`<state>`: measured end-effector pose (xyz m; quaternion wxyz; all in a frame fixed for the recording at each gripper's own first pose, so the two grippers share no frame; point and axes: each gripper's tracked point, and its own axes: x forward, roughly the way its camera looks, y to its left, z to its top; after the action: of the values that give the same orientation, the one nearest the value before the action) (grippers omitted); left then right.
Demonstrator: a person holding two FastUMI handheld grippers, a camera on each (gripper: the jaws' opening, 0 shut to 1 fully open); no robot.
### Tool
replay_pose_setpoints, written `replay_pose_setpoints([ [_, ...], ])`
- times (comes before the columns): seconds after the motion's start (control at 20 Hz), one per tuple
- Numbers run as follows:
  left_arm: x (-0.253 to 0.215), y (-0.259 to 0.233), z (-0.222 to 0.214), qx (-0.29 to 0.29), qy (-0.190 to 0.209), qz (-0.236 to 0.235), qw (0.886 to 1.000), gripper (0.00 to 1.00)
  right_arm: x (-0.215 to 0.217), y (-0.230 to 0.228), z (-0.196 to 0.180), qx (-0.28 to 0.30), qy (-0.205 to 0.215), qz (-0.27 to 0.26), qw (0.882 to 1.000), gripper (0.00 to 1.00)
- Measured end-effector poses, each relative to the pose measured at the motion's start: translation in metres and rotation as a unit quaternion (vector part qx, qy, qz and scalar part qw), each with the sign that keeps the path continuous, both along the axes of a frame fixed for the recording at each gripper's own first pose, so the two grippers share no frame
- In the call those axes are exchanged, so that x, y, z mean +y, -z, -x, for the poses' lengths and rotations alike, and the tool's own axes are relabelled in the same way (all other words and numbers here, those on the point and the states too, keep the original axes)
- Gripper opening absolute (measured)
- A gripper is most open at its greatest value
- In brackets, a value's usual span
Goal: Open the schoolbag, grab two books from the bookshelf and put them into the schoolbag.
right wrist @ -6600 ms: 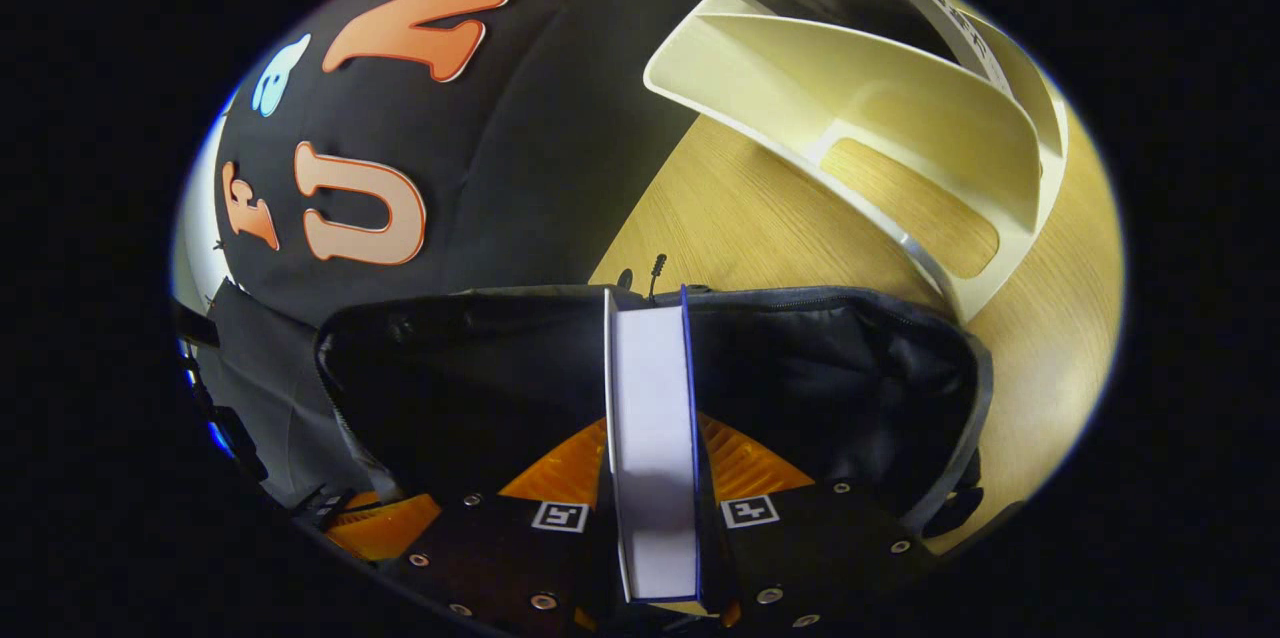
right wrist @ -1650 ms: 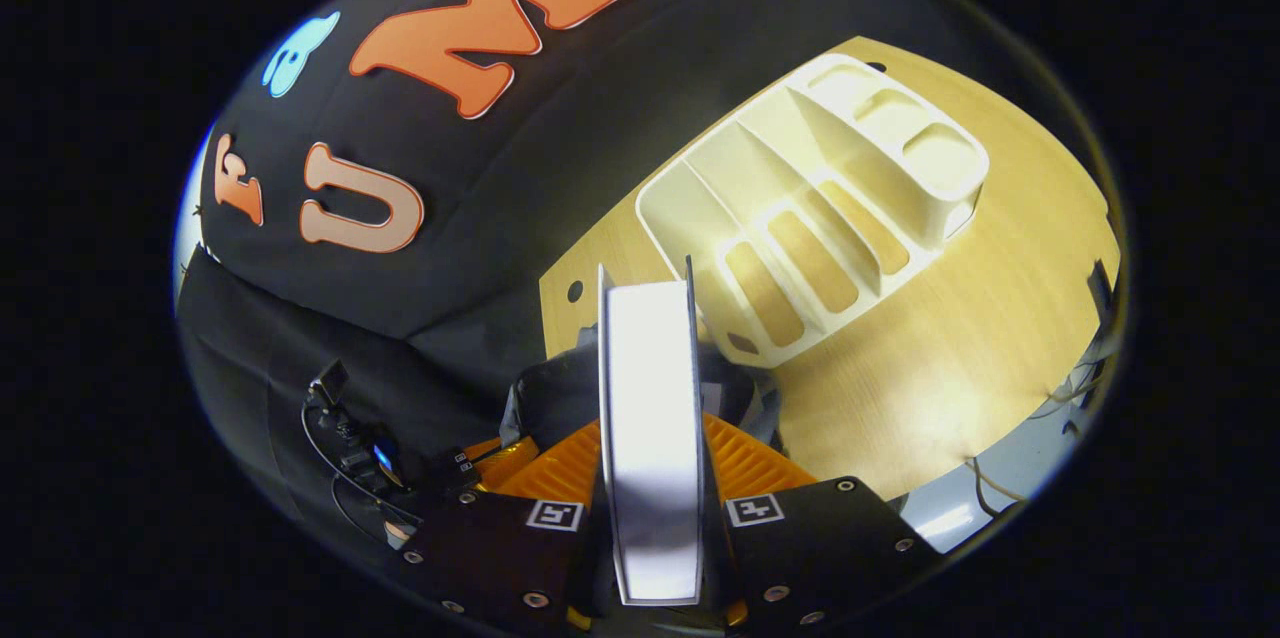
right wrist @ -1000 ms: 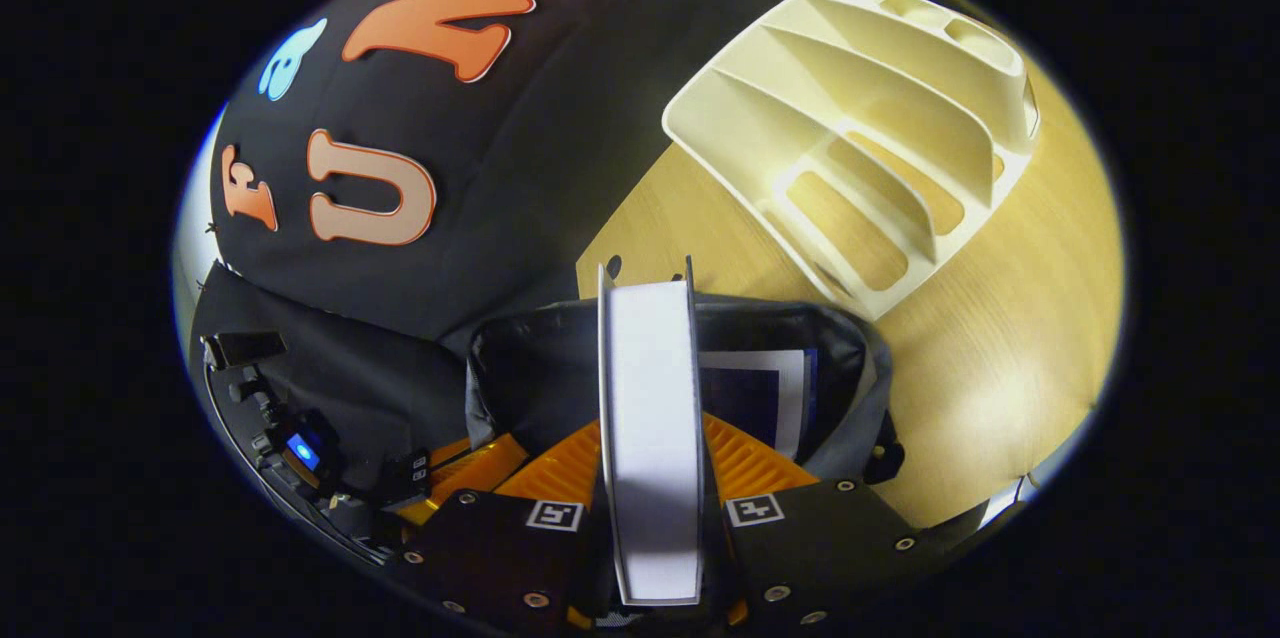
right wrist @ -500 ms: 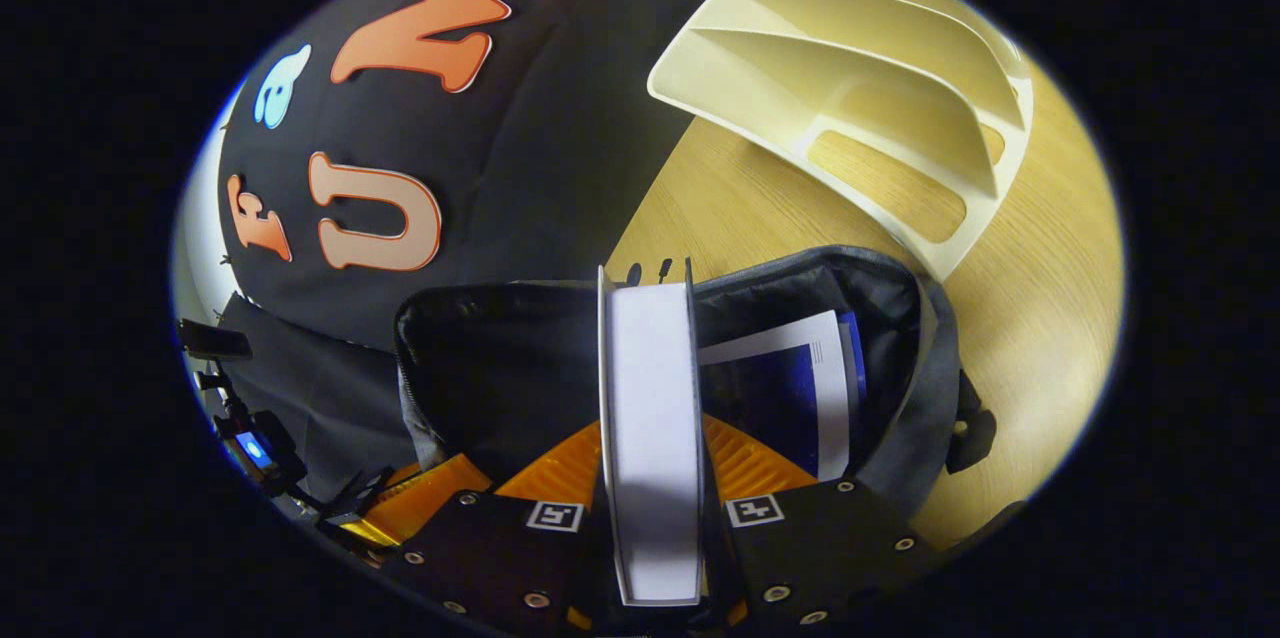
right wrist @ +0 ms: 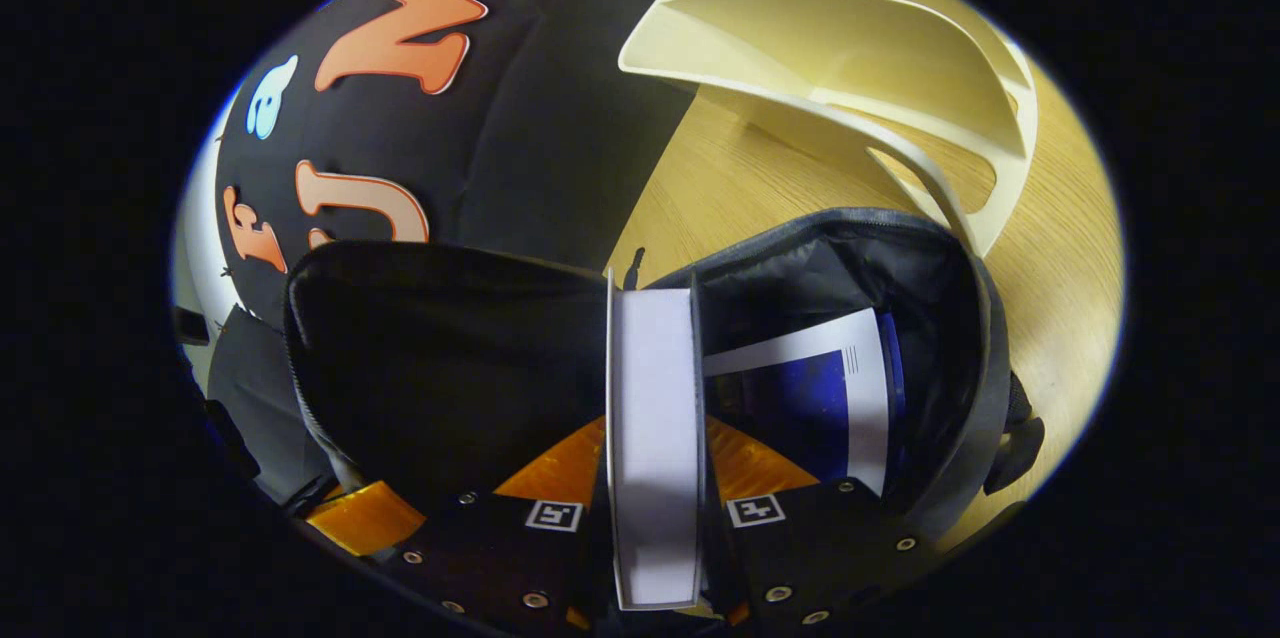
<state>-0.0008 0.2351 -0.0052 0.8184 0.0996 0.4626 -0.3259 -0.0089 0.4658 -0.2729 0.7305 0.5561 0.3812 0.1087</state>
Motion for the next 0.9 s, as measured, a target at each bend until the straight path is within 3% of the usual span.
replay_pose_setpoints([
  [0.15, 0.004, 0.004, -0.005, -0.002, -0.014, -0.001, 1.000, 0.03, 0.002, 0.010, 0.011, 0.033, -0.031, 0.027, 0.999, 0.43],
  [0.2, 0.008, 0.006, -0.007, -0.005, -0.021, -0.007, 1.000, 0.03, -0.010, 0.016, 0.017, 0.040, -0.047, 0.057, 0.996, 0.53],
  [0.25, 0.009, 0.008, -0.007, -0.007, -0.028, -0.009, 1.000, 0.03, -0.014, 0.018, 0.022, 0.041, -0.067, 0.077, 0.994, 0.38],
  [0.3, 0.008, 0.010, -0.008, -0.007, -0.035, -0.010, 0.999, 0.03, -0.022, 0.012, 0.027, 0.036, -0.082, 0.091, 0.992, 0.83],
  [0.35, 0.008, 0.011, -0.007, -0.010, -0.040, -0.014, 0.999, 0.04, -0.030, 0.010, 0.032, 0.031, -0.095, 0.108, 0.989, 0.73],
  [0.4, 0.006, 0.012, -0.006, -0.013, -0.046, -0.017, 0.999, 0.04, -0.041, 0.007, 0.037, 0.025, -0.107, 0.126, 0.986, 0.83],
  [0.5, 0.000, 0.015, -0.004, -0.020, -0.052, -0.025, 0.998, 0.07, -0.066, 0.000, 0.040, 0.007, -0.119, 0.157, 0.980, 0.93],
  [0.6, -0.012, 0.017, 0.000, -0.026, -0.056, -0.027, 0.998, 0.13, -0.098, -0.011, 0.038, -0.012, -0.120, 0.187, 0.975, 0.96],
  [0.7, -0.030, 0.017, 0.005, -0.026, -0.062, -0.022, 0.998, 0.22, -0.133, -0.023, 0.031, -0.035, -0.107, 0.221, 0.969, 0.97],
  [0.9, -0.082, 0.005, -0.003, -0.050, -0.062, 0.000, 0.997, 0.51, -0.209, -0.051, 0.014, -0.079, -0.065, 0.289, 0.952, 0.98],
])
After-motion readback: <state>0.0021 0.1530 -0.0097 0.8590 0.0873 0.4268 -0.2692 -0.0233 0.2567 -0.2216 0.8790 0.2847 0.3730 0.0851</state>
